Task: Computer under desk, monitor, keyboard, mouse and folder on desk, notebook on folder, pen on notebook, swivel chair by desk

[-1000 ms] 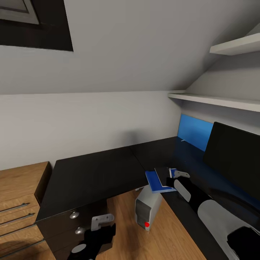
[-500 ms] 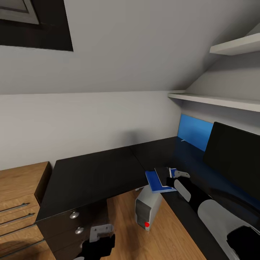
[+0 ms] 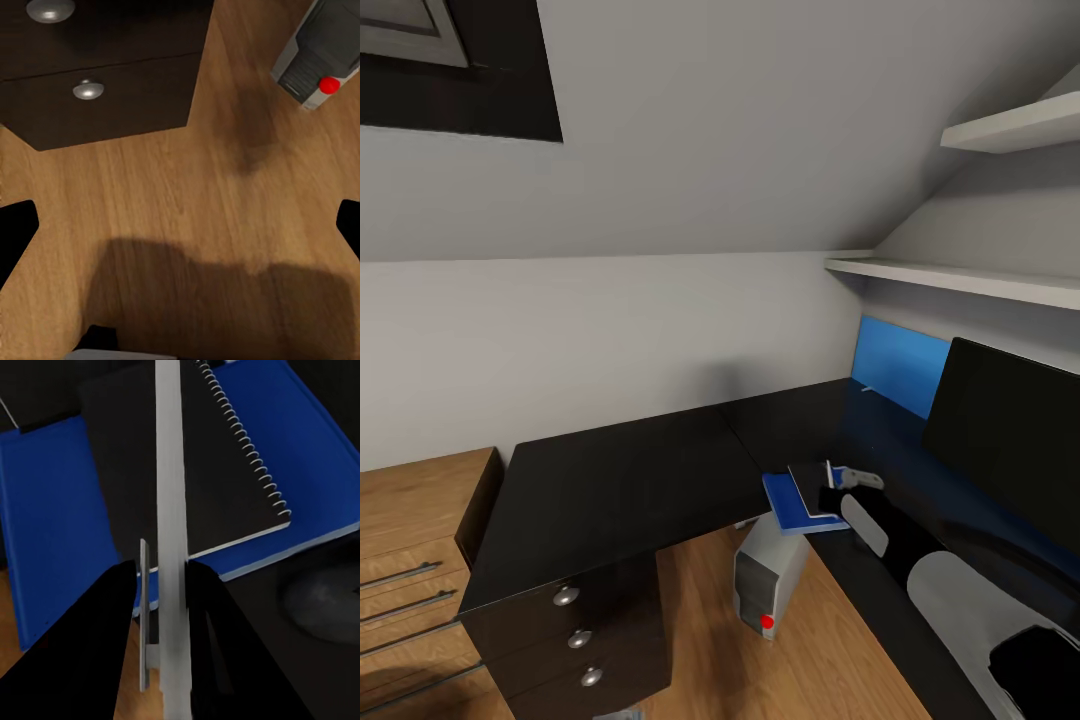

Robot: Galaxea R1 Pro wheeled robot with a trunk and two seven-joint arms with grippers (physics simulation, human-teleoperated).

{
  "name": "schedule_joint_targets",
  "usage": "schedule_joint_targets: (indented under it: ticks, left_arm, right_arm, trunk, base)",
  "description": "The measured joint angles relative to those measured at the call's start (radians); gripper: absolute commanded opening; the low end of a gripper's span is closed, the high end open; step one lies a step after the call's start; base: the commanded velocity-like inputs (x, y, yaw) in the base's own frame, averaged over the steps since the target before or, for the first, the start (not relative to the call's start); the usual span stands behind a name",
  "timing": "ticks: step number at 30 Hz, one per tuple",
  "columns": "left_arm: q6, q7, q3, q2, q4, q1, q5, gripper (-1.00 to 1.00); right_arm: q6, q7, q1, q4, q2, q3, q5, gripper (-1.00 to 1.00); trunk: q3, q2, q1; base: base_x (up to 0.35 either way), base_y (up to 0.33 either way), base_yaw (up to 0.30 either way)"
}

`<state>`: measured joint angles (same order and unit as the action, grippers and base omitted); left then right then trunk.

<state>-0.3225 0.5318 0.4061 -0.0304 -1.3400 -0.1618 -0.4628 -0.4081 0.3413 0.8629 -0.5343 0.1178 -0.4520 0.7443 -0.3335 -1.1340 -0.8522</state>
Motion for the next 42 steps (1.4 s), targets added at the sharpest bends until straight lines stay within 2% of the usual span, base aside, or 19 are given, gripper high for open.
schedule_joint_targets:
  ticks: [3,24,33,42]
  left_arm:
    - [0.031,0.0,0.001,-0.003,0.025,-0.001,0.001,1.0]
    - [0.035,-0.001,0.003,-0.004,0.033,-0.001,0.0,1.0]
    - [0.036,-0.006,0.003,-0.004,0.029,-0.001,-0.001,1.0]
    - [0.045,-0.04,0.004,-0.003,0.023,-0.001,-0.002,1.0]
  right_arm:
    - [0.0,0.0,0.0,-0.031,0.0,-0.003,0.0,-1.0]
    - [0.0,0.0,0.0,-0.044,-0.001,-0.006,-0.001,-1.0]
    - [-0.002,0.0,0.0,-0.042,-0.001,-0.007,-0.002,-1.0]
    - [-0.009,0.007,0.0,-0.031,-0.001,-0.016,0.0,-1.0]
  trunk:
    - [0.0,0.0,0.0]
    - [0.0,0.0,0.0]
    - [0.0,0.0,0.0]
    - [-0.003,-0.007,-0.004]
  base:
    - [0.091,0.0,0.0]
    - [0.15,0.0,0.0]
    - [0.032,0.0,0.0]
    - [0.002,0.0,0.0]
